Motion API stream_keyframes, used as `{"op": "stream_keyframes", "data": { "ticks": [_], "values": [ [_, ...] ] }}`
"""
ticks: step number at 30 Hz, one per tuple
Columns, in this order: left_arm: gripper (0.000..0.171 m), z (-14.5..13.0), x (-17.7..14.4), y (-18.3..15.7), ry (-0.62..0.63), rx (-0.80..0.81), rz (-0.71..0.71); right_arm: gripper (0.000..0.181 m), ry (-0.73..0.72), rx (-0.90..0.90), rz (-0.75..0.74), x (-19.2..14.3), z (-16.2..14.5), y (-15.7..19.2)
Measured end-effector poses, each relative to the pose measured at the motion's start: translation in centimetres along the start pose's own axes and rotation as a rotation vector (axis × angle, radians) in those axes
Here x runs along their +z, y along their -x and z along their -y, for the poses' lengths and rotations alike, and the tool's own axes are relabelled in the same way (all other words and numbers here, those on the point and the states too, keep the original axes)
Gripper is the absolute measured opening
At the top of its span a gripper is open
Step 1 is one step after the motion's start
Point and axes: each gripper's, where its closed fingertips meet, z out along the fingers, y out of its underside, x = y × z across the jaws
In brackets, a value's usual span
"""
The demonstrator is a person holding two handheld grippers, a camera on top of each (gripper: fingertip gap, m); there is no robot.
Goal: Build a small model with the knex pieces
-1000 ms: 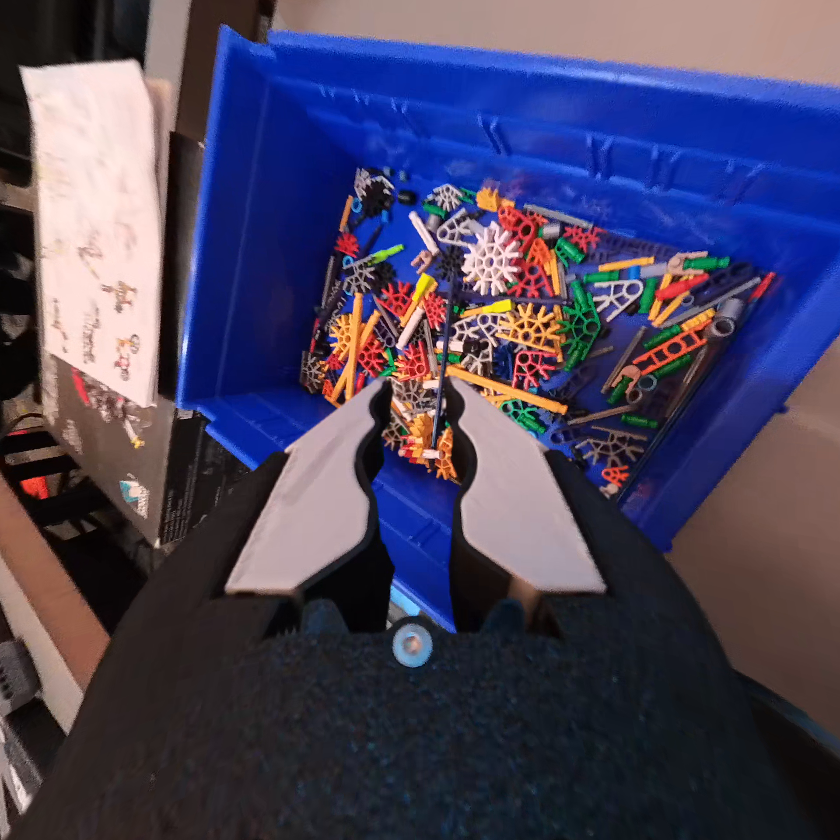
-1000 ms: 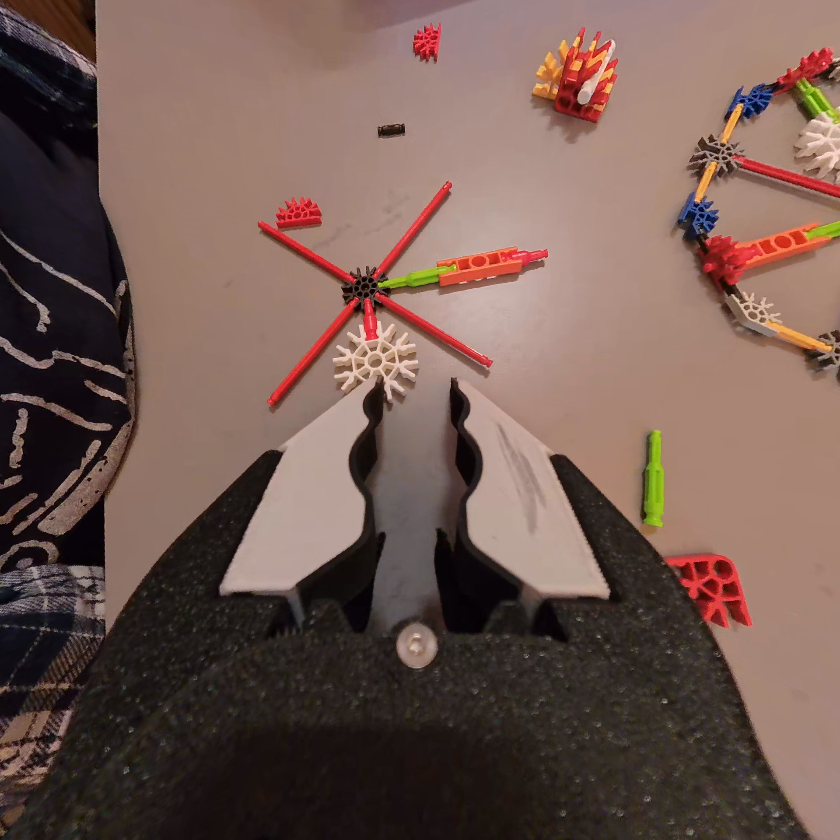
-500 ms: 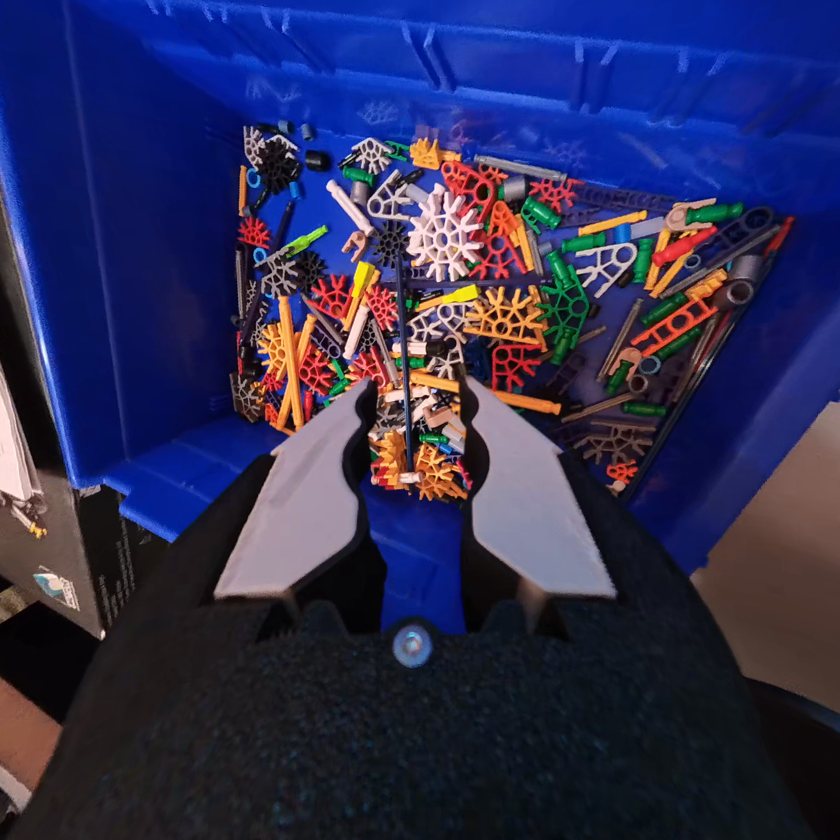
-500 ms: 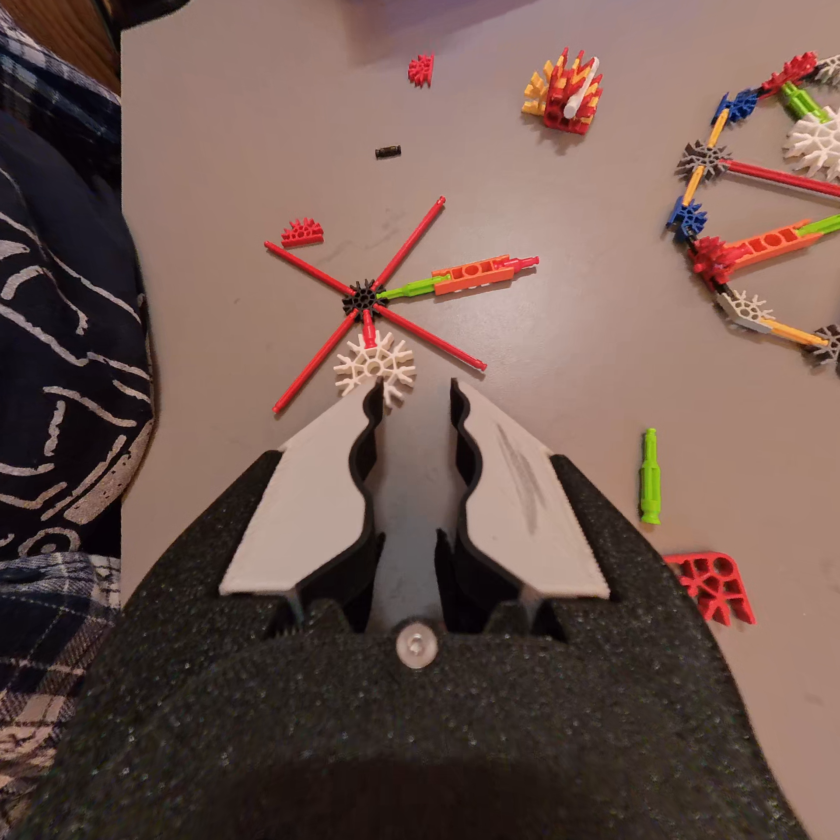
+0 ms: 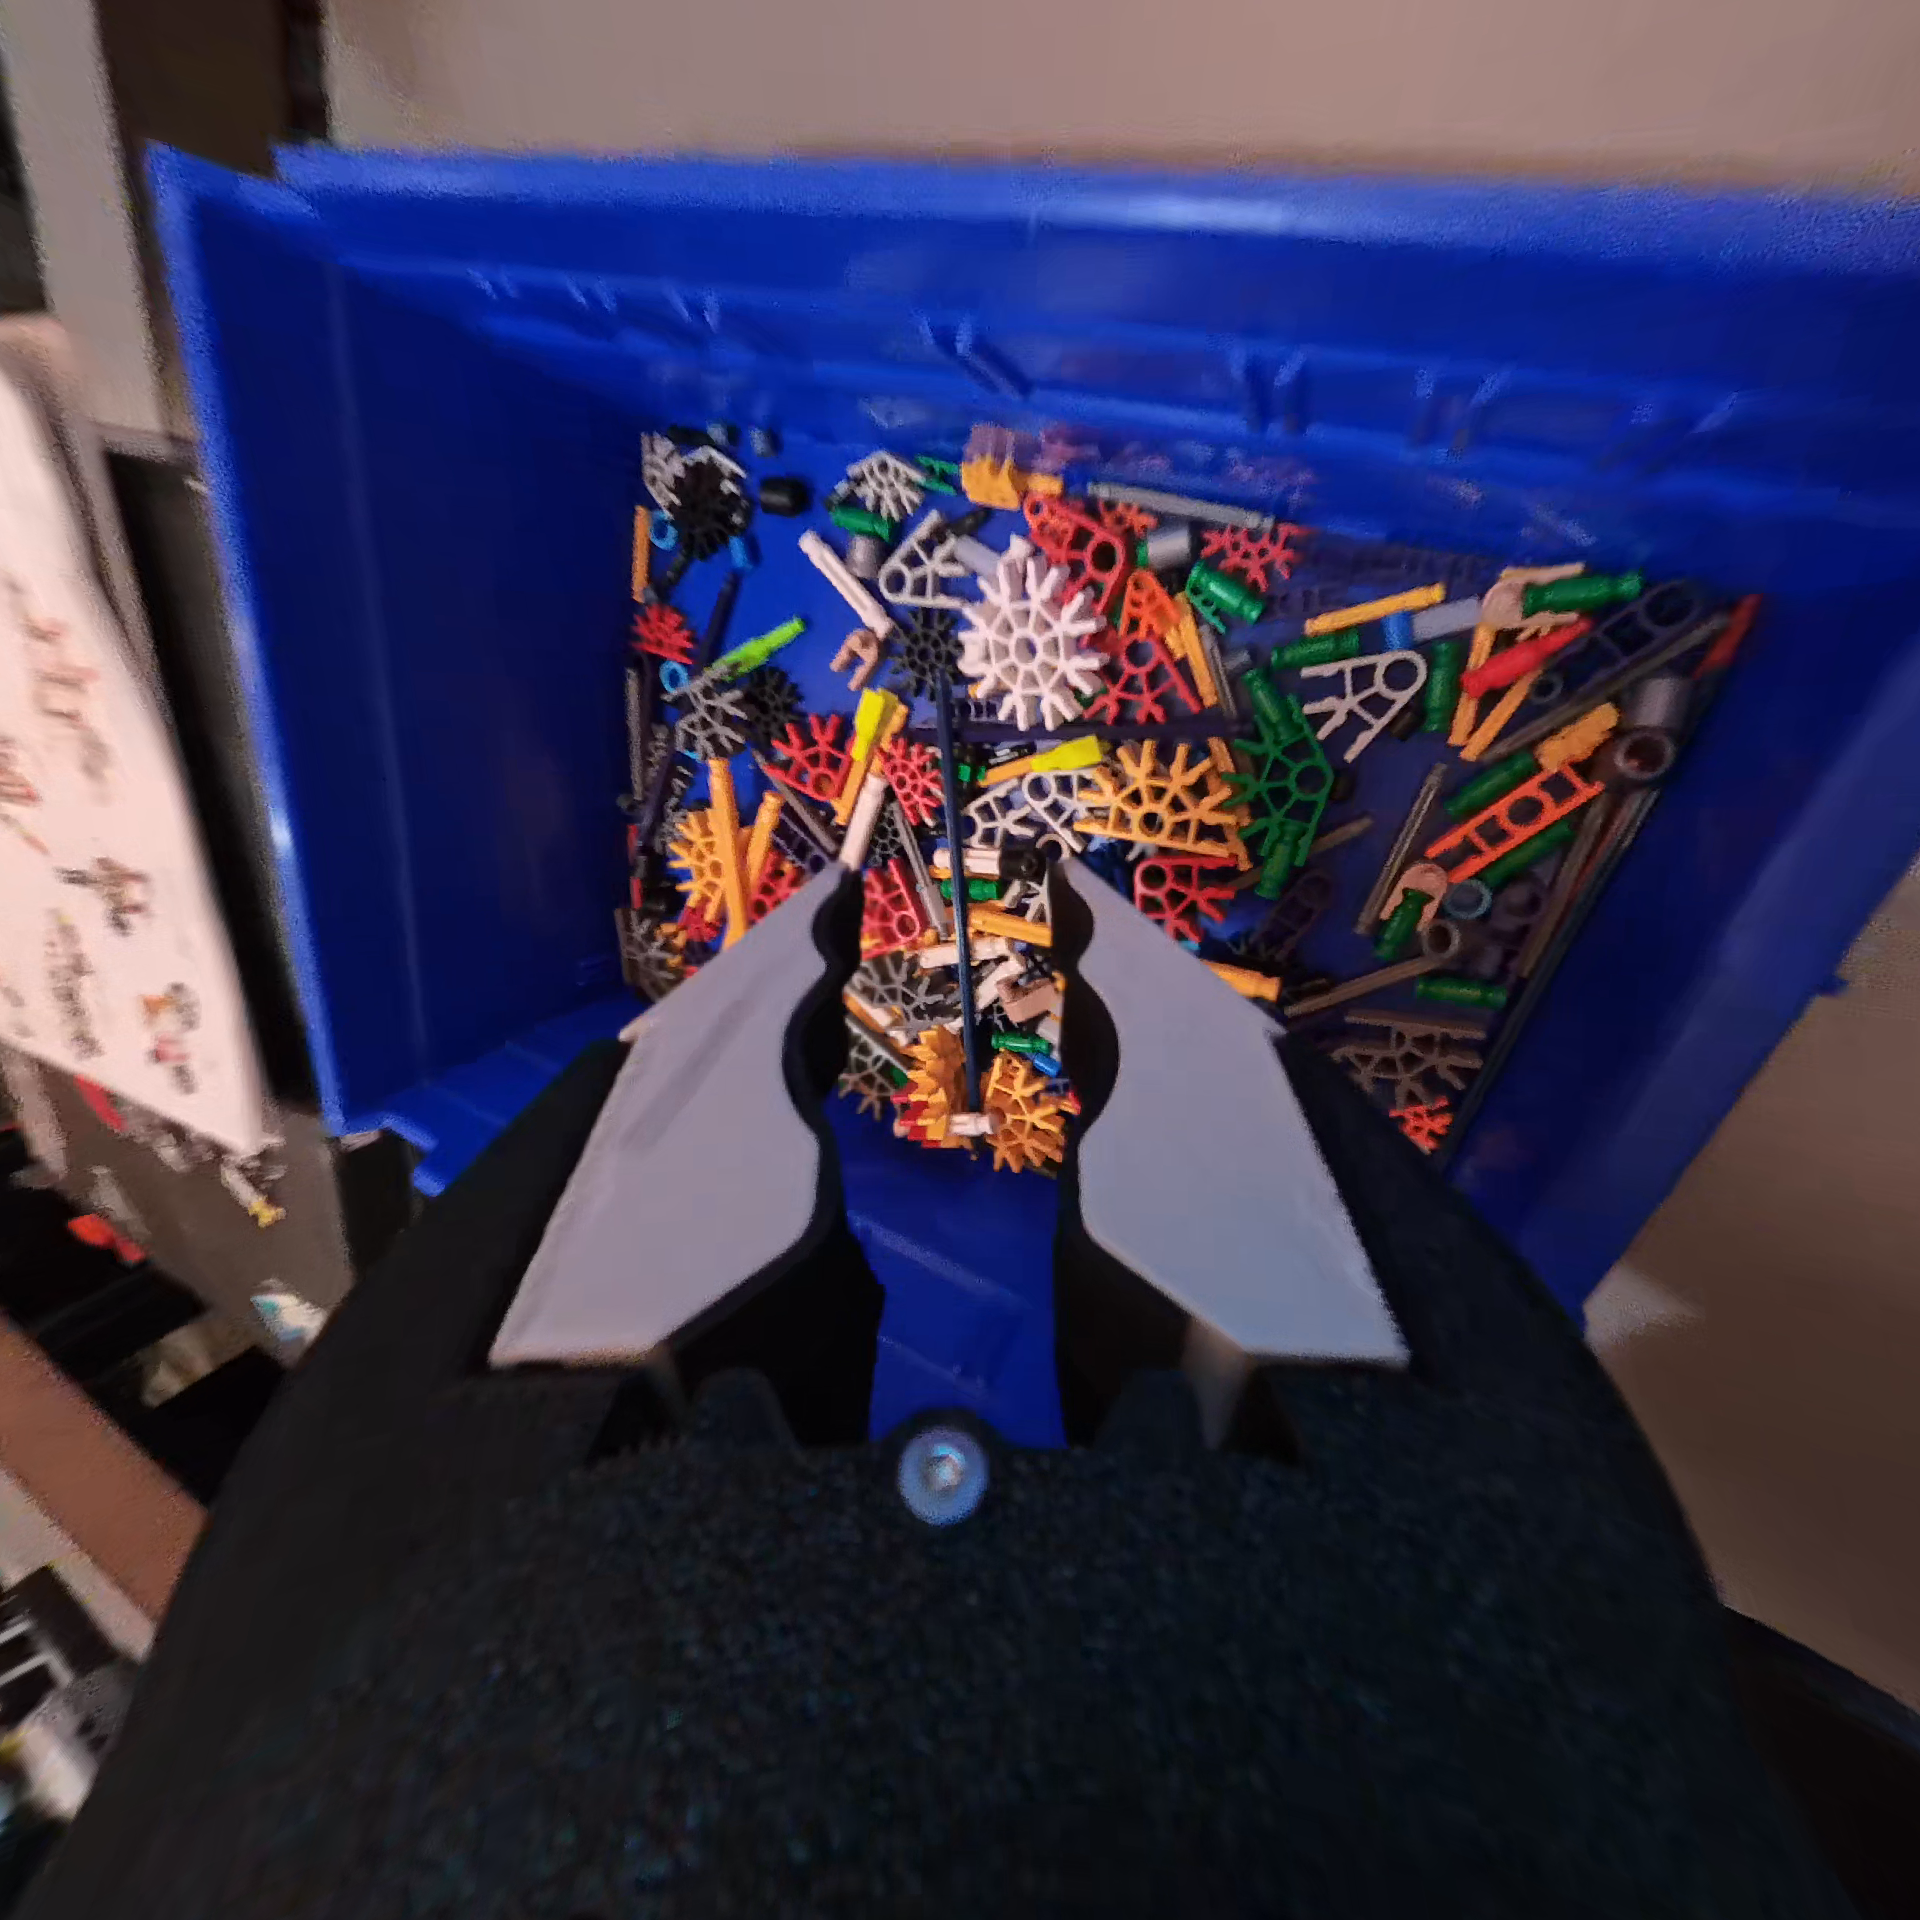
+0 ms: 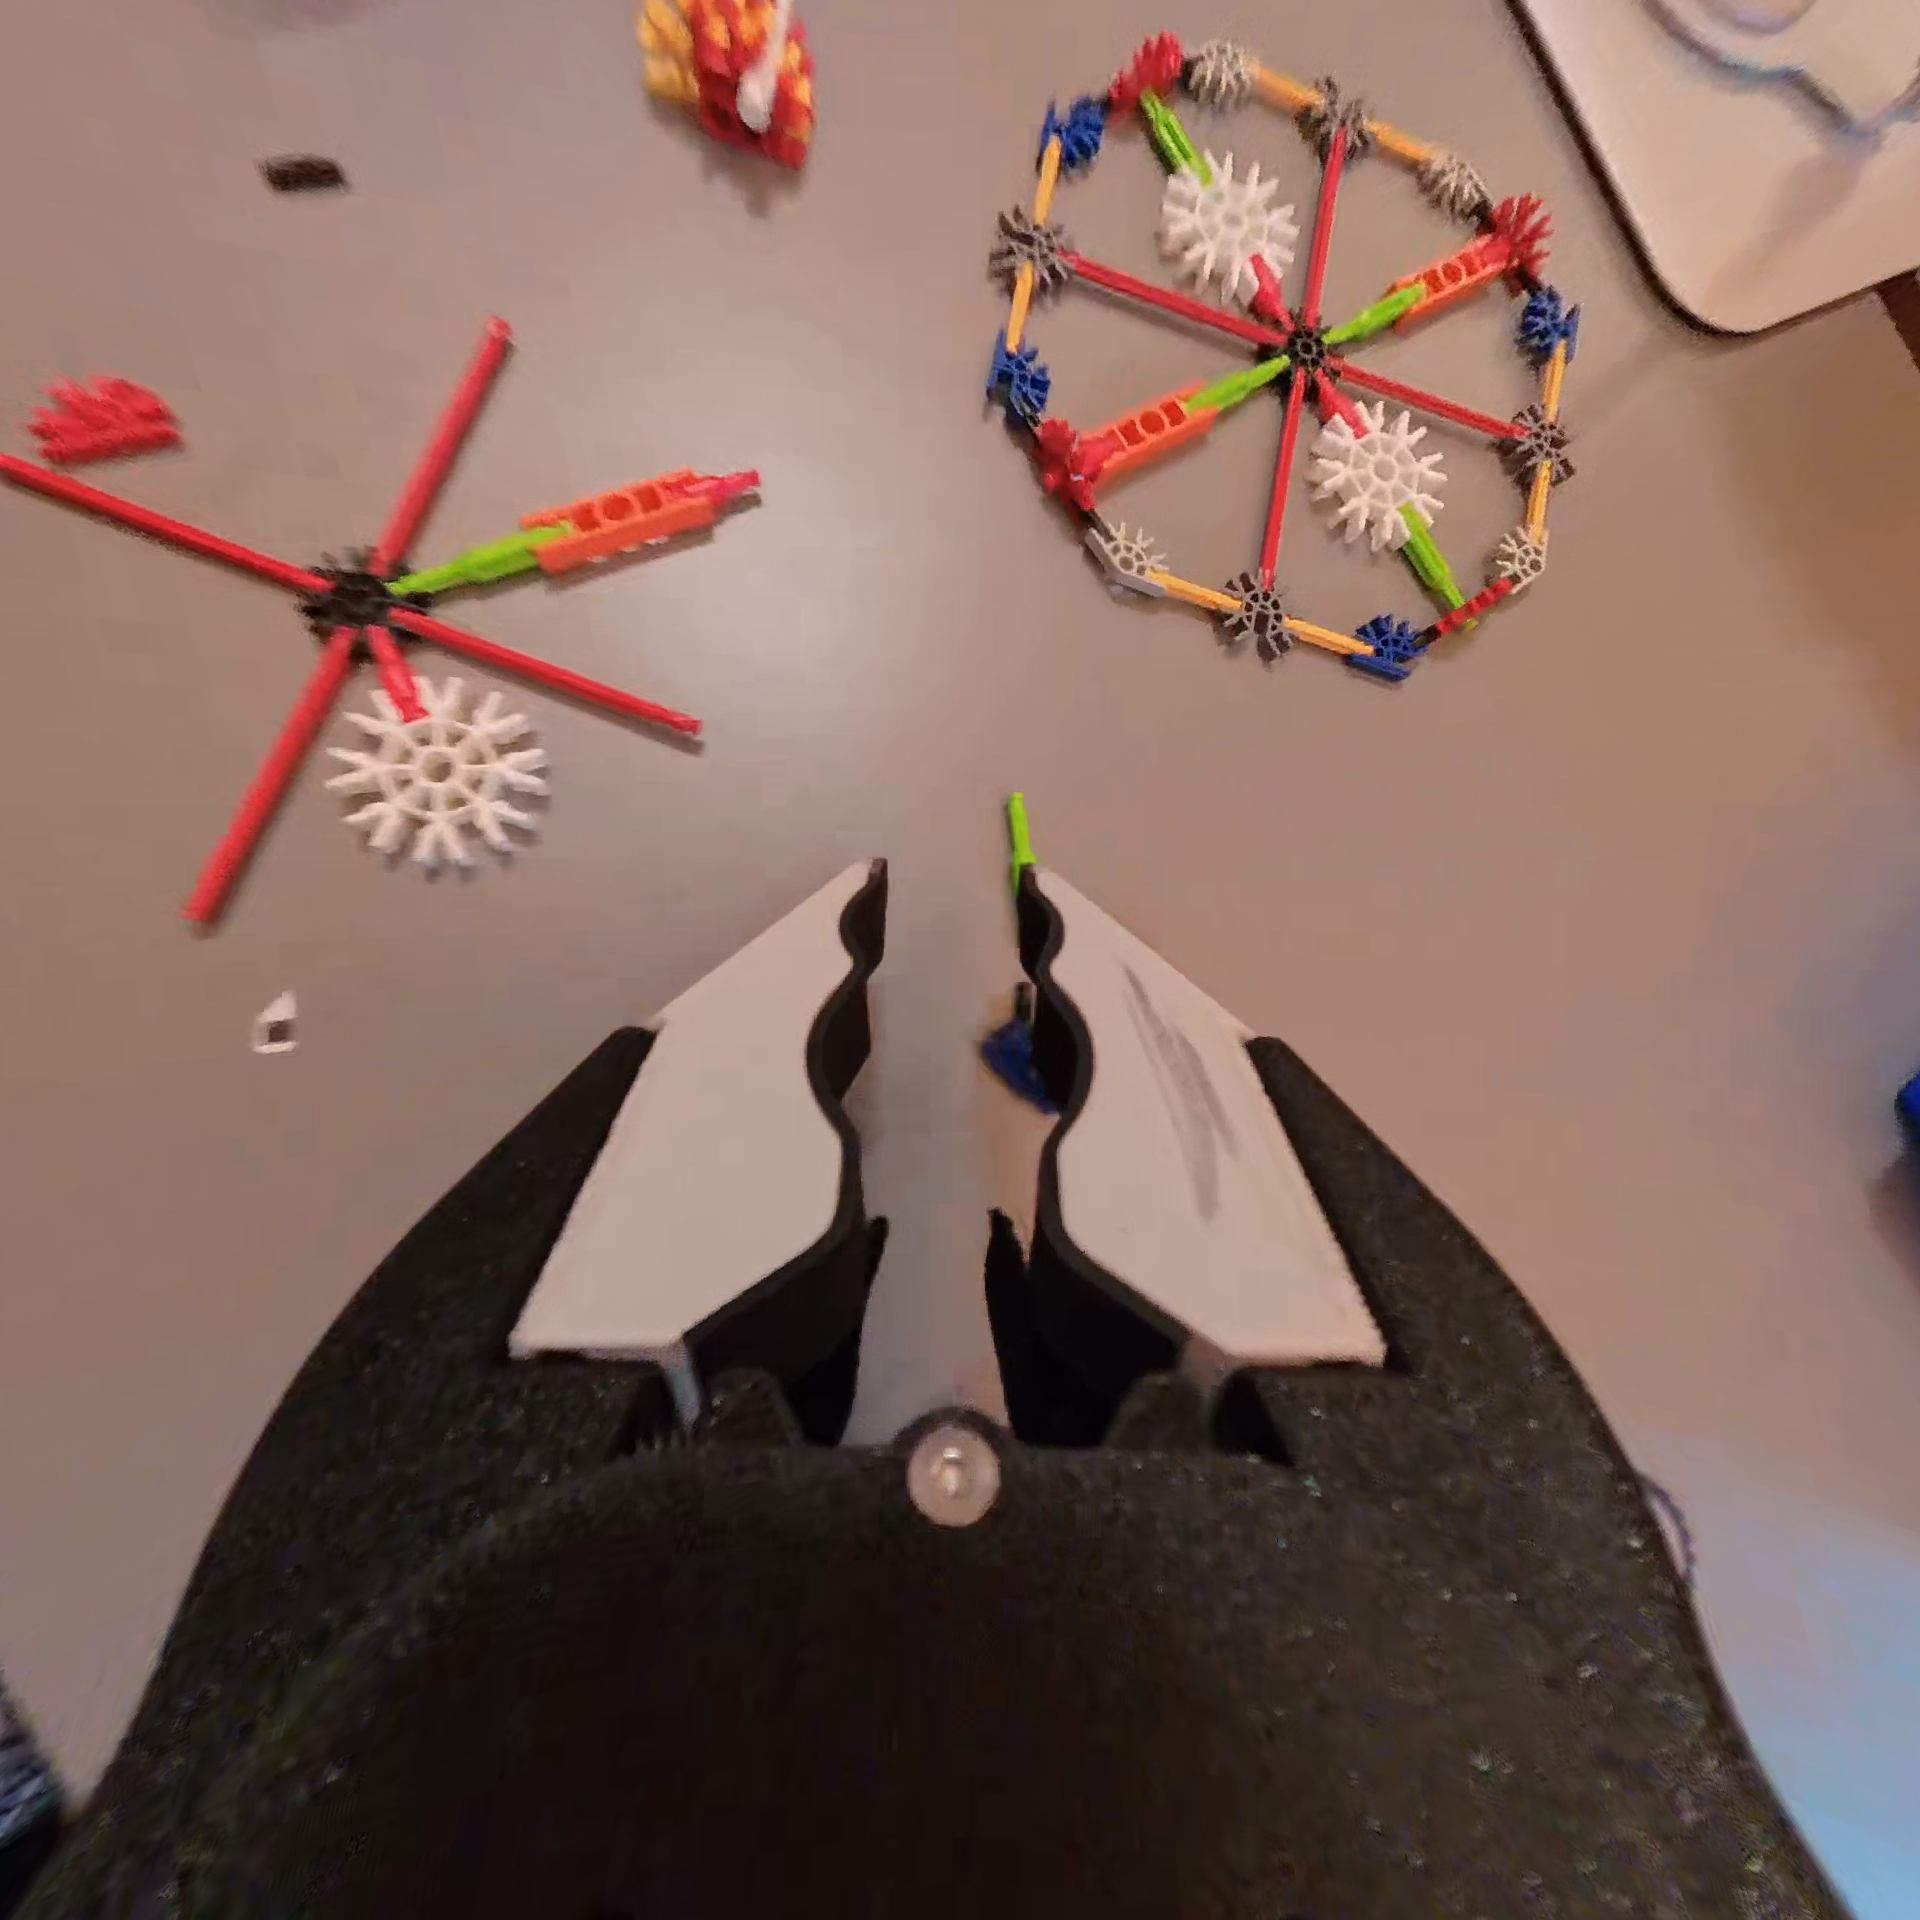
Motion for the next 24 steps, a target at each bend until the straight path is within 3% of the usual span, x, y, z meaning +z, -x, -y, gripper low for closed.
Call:
{"op": "stream_keyframes", "data": {
  "ticks": [5,11,14,18,20,24],
  "values": [
    [0.035,3.1,-4.4,-0.1,-0.079,0.025,0.146,0.007,0.123,-0.010,-0.006,2.9,-1.3,-1.4],
    [0.033,11.7,-9.1,-5.2,-0.366,0.078,0.217,0.004,0.067,0.042,0.041,2.6,-1.3,-1.0],
    [0.030,16.7,-9.6,-9.8,-0.516,0.099,0.167,0.004,-0.081,0.147,0.091,1.2,0.6,-0.3],
    [0.031,22.5,-8.2,-14.4,-0.664,0.083,0.127,0.004,-0.432,0.329,0.212,-2.2,5.9,1.5],
    [0.031,25.0,-7.4,-15.4,-0.743,0.006,0.100,0.004,-0.606,0.420,0.275,-3.9,8.3,2.3],
    [0.031,29.8,-7.3,-18.3,-0.950,-0.169,-0.109,0.004,-0.914,0.607,0.410,-6.8,11.3,2.4]
  ]
}}
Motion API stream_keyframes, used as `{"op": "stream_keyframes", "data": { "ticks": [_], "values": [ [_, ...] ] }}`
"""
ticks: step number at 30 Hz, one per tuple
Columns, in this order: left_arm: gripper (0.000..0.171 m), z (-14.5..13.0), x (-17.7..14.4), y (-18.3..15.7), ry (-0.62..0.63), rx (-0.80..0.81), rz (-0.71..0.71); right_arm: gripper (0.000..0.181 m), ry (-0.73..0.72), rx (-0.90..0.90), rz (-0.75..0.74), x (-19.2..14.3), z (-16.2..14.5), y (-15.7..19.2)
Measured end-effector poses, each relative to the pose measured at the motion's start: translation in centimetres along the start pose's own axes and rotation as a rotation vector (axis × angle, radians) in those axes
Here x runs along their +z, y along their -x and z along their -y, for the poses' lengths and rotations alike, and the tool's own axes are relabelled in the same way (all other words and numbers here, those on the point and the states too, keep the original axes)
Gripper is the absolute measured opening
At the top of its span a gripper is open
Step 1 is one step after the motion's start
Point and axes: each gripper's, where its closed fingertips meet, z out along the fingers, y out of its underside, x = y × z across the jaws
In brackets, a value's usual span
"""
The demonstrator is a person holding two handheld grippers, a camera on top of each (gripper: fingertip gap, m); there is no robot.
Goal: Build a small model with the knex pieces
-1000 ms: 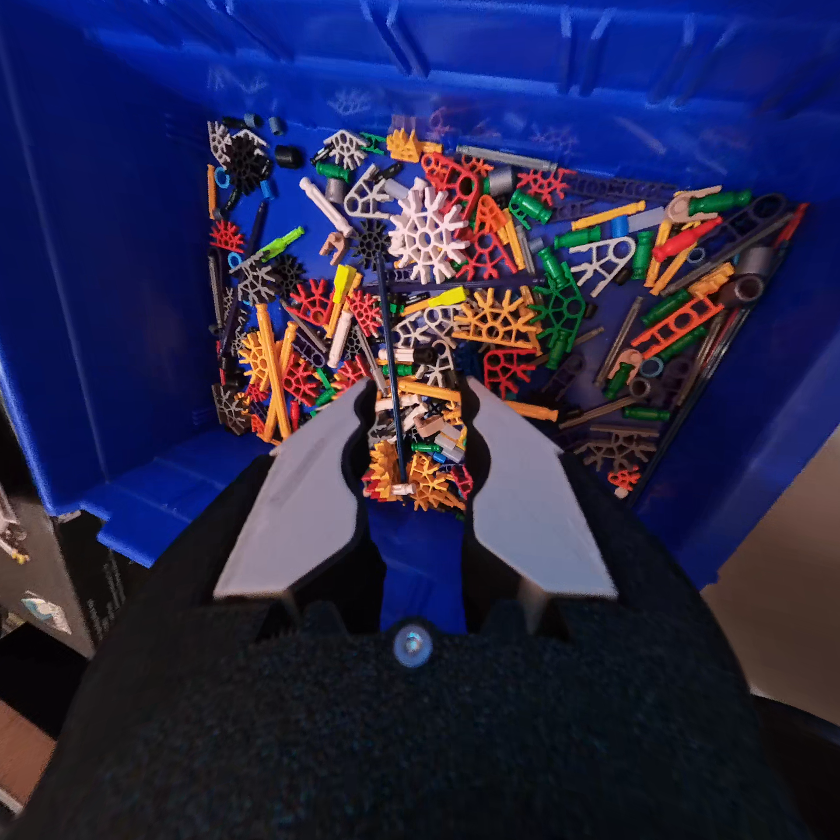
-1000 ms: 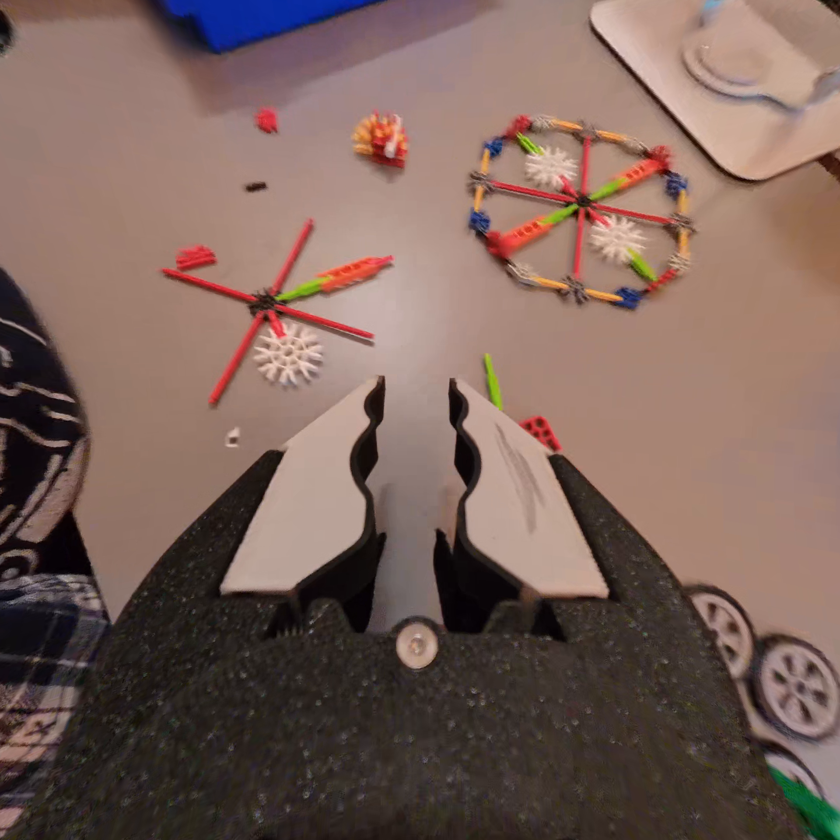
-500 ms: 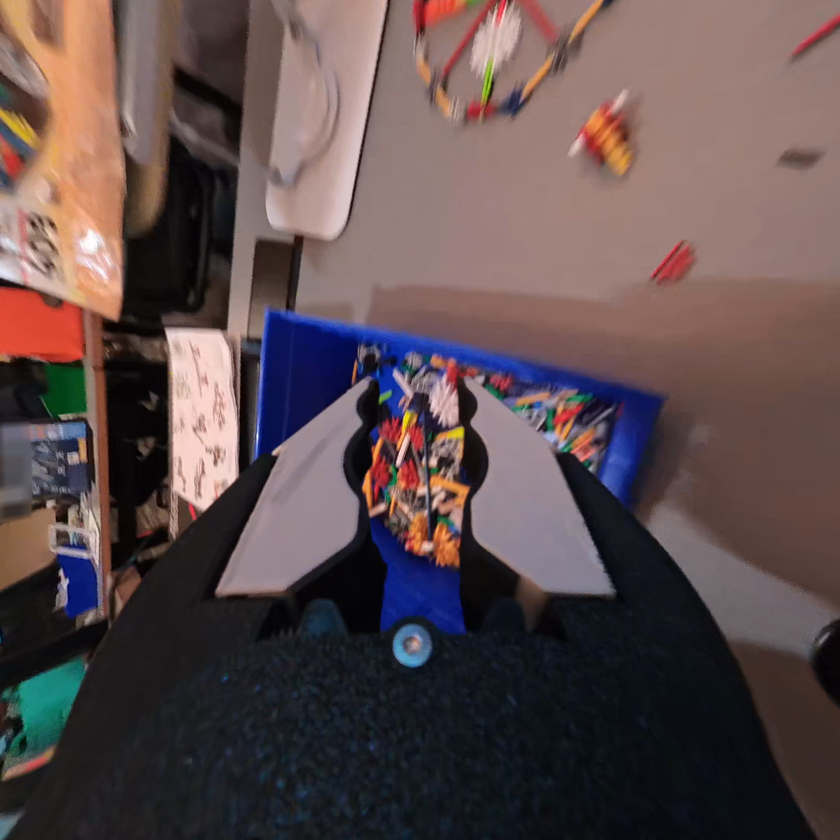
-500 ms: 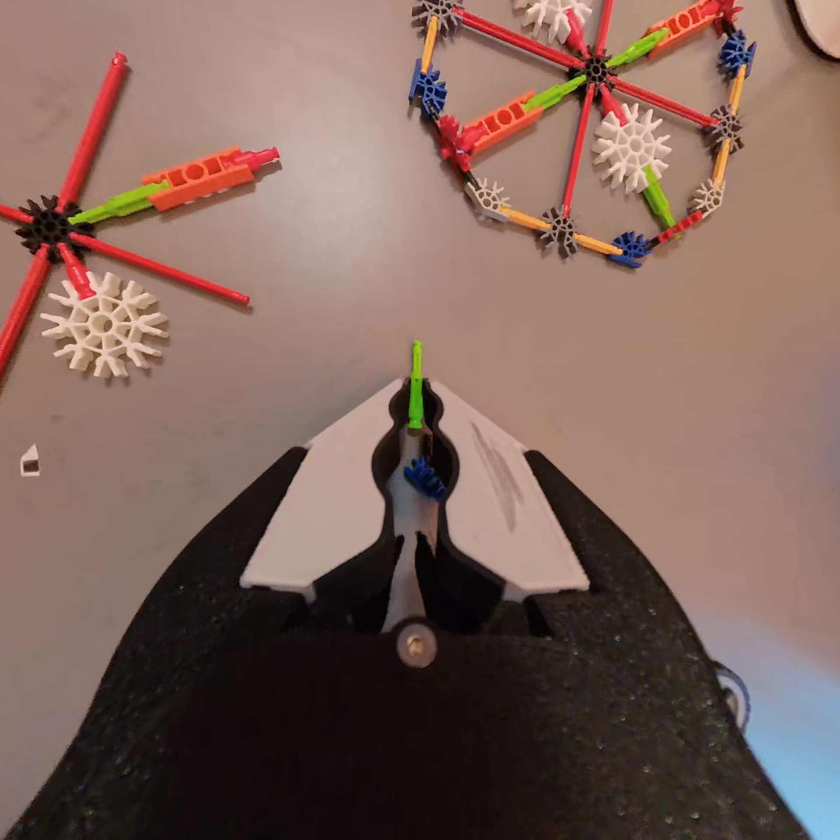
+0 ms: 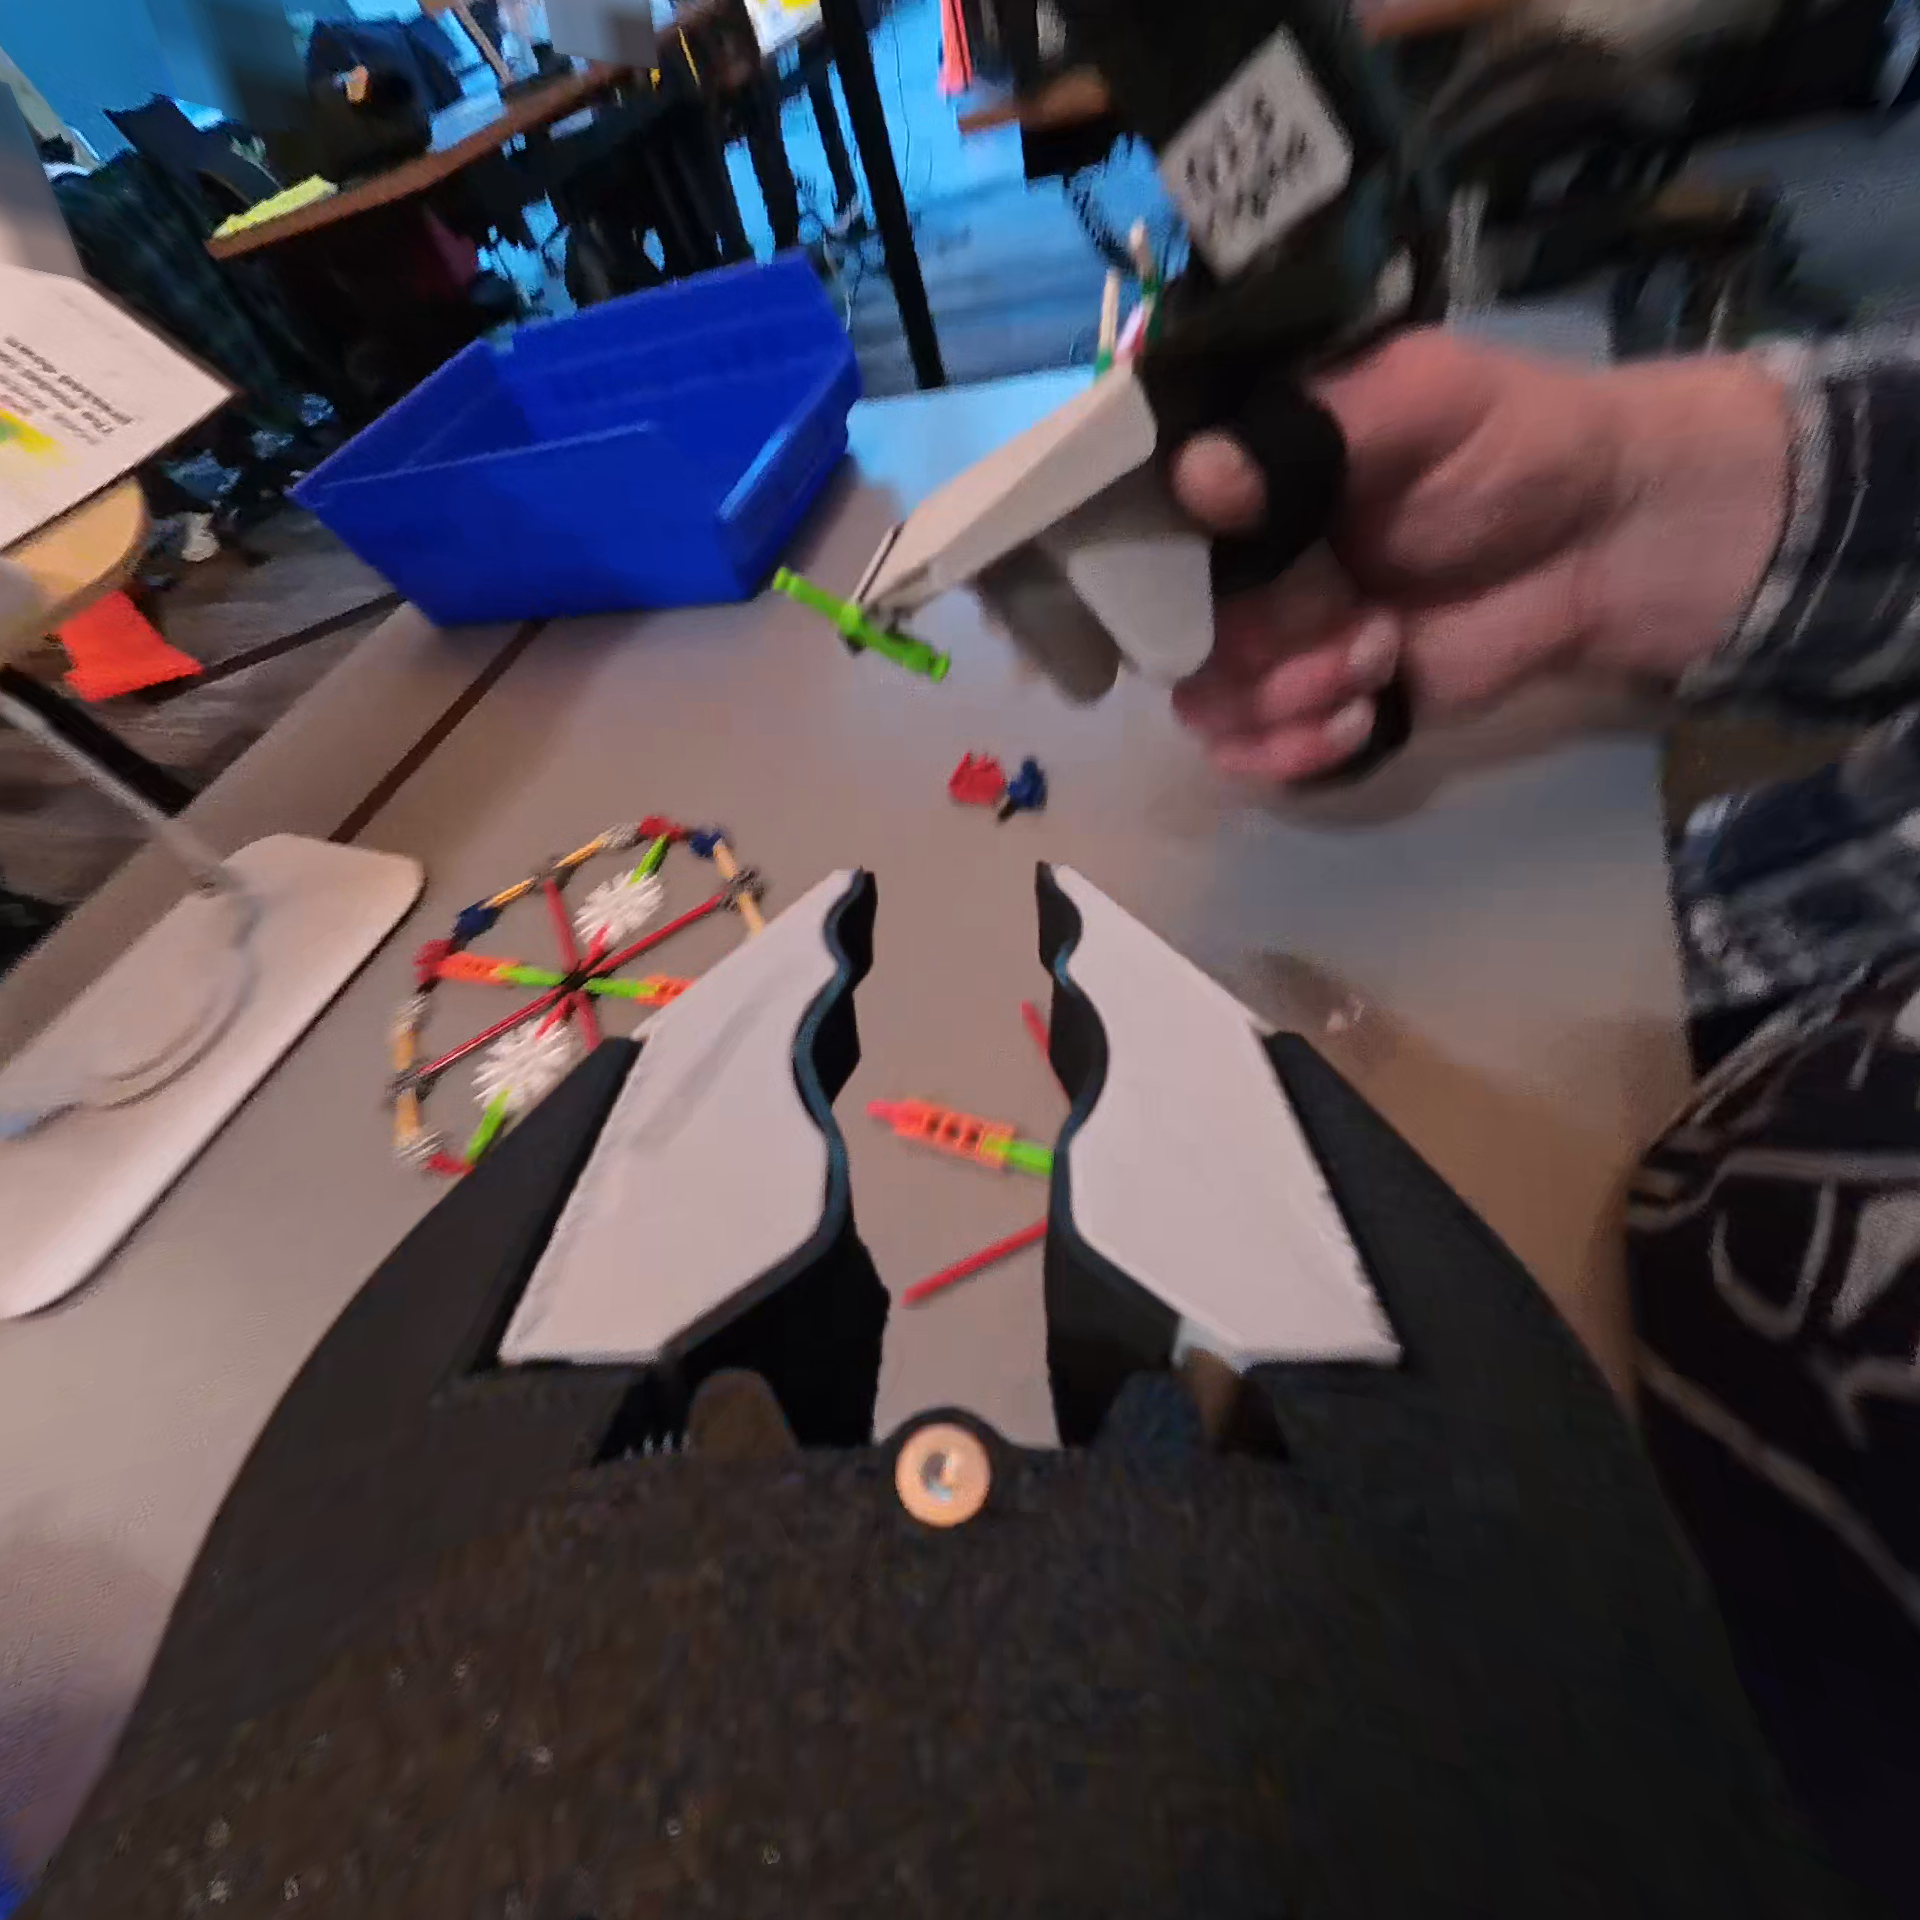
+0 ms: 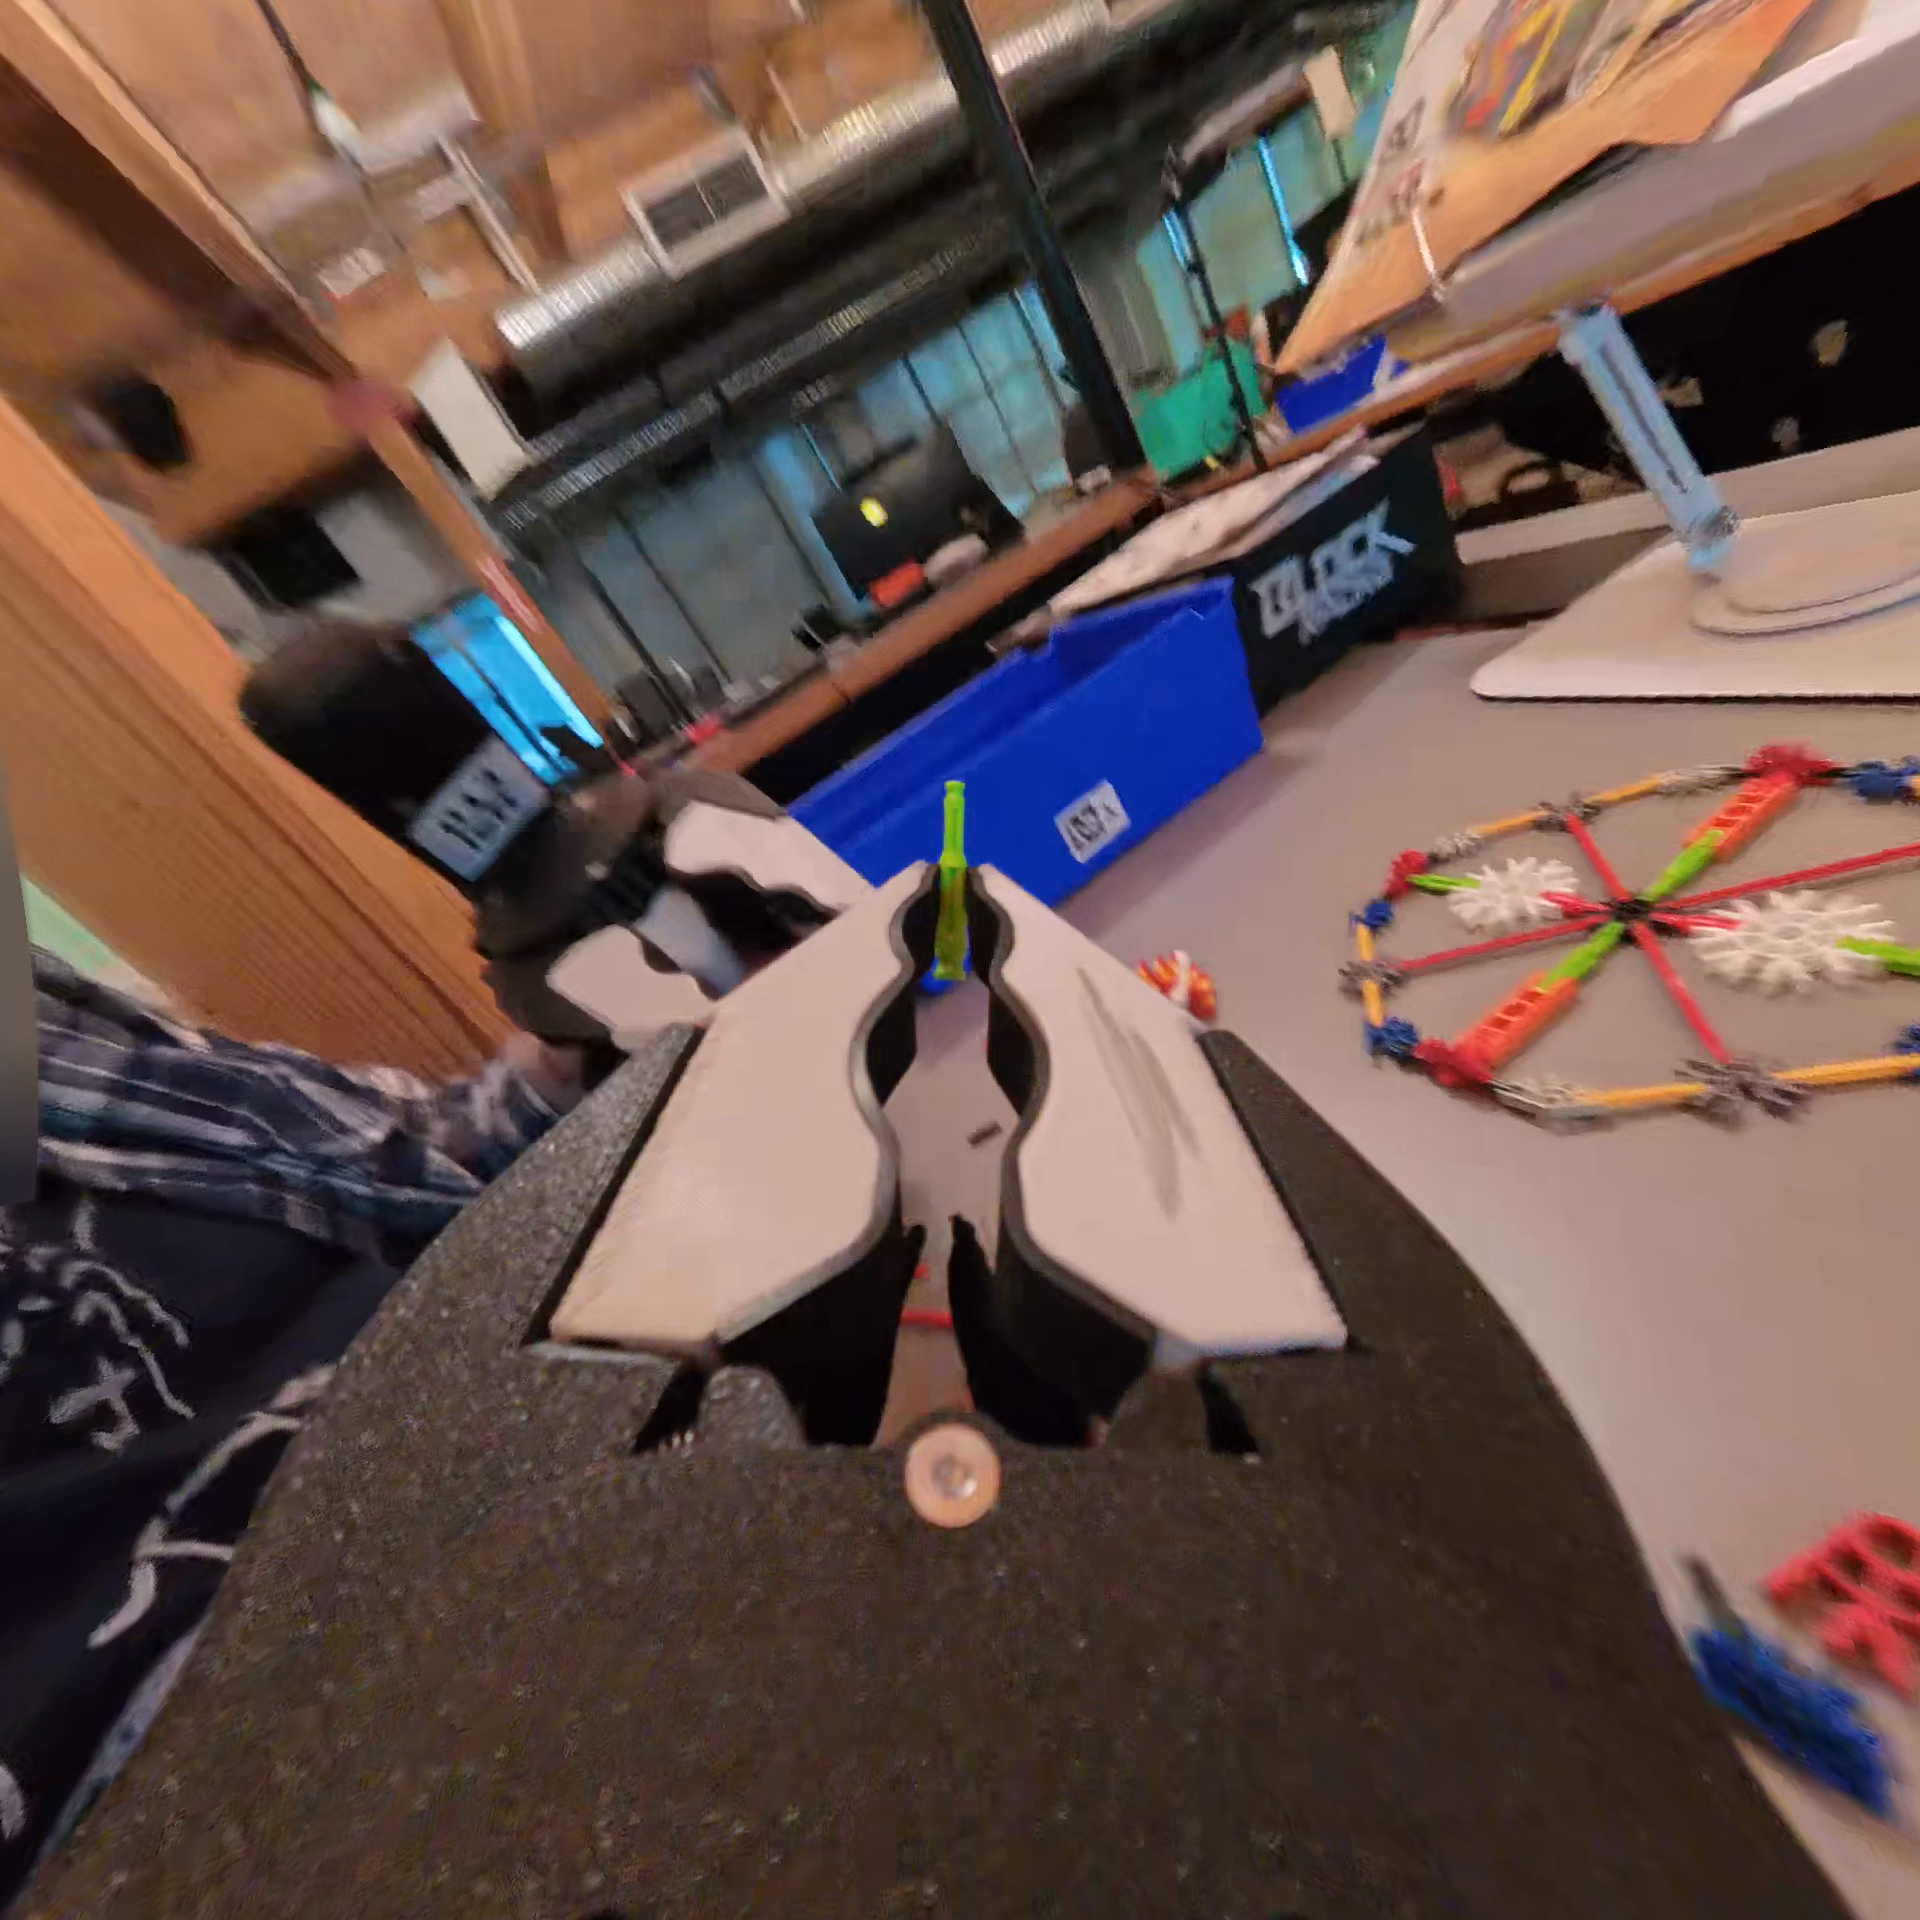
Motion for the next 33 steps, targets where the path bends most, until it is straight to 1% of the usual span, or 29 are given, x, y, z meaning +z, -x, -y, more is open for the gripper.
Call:
{"op": "stream_keyframes", "data": {
  "ticks": [2,5,8,10,11,12,13,14,17,20,22,23,25,27,28,29,31,33],
  "values": [
    [0.031,1.0,1.3,-0.6,-0.070,-0.094,-0.035,0.004,-0.071,0.036,0.054,0.3,0.3,0.8],
    [0.030,2.3,2.0,-0.2,-0.162,-0.230,-0.068,0.004,-0.129,0.068,0.112,0.5,0.5,1.7],
    [0.024,3.1,2.2,-0.8,-0.226,-0.351,-0.165,0.004,-0.148,0.092,0.151,0.7,0.3,2.3],
    [0.022,3.4,2.3,-1.0,-0.254,-0.392,-0.213,0.004,-0.138,0.090,0.155,0.8,-0.2,2.4],
    [0.022,3.9,1.9,-1.0,-0.292,-0.411,-0.236,0.004,-0.146,0.089,0.160,0.8,-0.2,2.4],
    [0.017,4.0,1.8,-0.8,-0.312,-0.432,-0.248,0.004,-0.155,0.091,0.166,0.7,-0.2,2.5],
    [0.010,3.9,1.8,-0.7,-0.314,-0.455,-0.259,0.004,-0.151,0.089,0.171,0.7,-0.3,2.7],
    [0.008,3.7,1.8,-0.7,-0.309,-0.473,-0.280,0.004,-0.144,0.080,0.169,0.7,-0.4,2.7],
    [0.006,3.4,1.8,-0.9,-0.299,-0.470,-0.309,0.004,-0.129,0.070,0.172,0.6,-0.7,2.8],
    [0.005,2.4,2.1,-0.6,-0.222,-0.408,-0.272,0.005,-0.066,0.030,0.127,0.5,-1.5,2.2],
    [0.004,1.4,2.1,0.0,-0.145,-0.331,-0.224,0.015,0.021,-0.089,0.060,0.1,-2.2,1.7],
    [0.004,0.7,2.2,0.1,-0.086,-0.267,-0.205,0.020,0.069,-0.175,0.014,-0.2,-2.3,1.5],
    [0.004,0.1,2.0,0.7,-0.010,-0.106,-0.130,0.021,0.165,-0.355,-0.064,-0.9,-2.2,1.3],
    [0.004,-0.7,2.2,0.9,0.106,0.097,-0.066,0.021,0.278,-0.533,-0.130,-1.1,-2.1,1.4],
    [0.004,-0.9,2.3,1.1,0.149,0.190,-0.027,0.022,0.336,-0.606,-0.147,-1.1,-2.2,1.5],
    [0.004,-1.2,2.4,0.9,0.192,0.267,-0.020,0.021,0.389,-0.667,-0.163,-1.0,-2.3,1.5],
    [0.004,-1.5,2.8,0.7,0.255,0.366,-0.003,0.022,0.510,-0.765,-0.184,-0.7,-3.3,1.1],
    [0.004,-1.9,3.1,0.5,0.288,0.420,-0.010,0.020,0.596,-0.822,-0.216,-0.5,-4.1,0.2]
  ]
}}
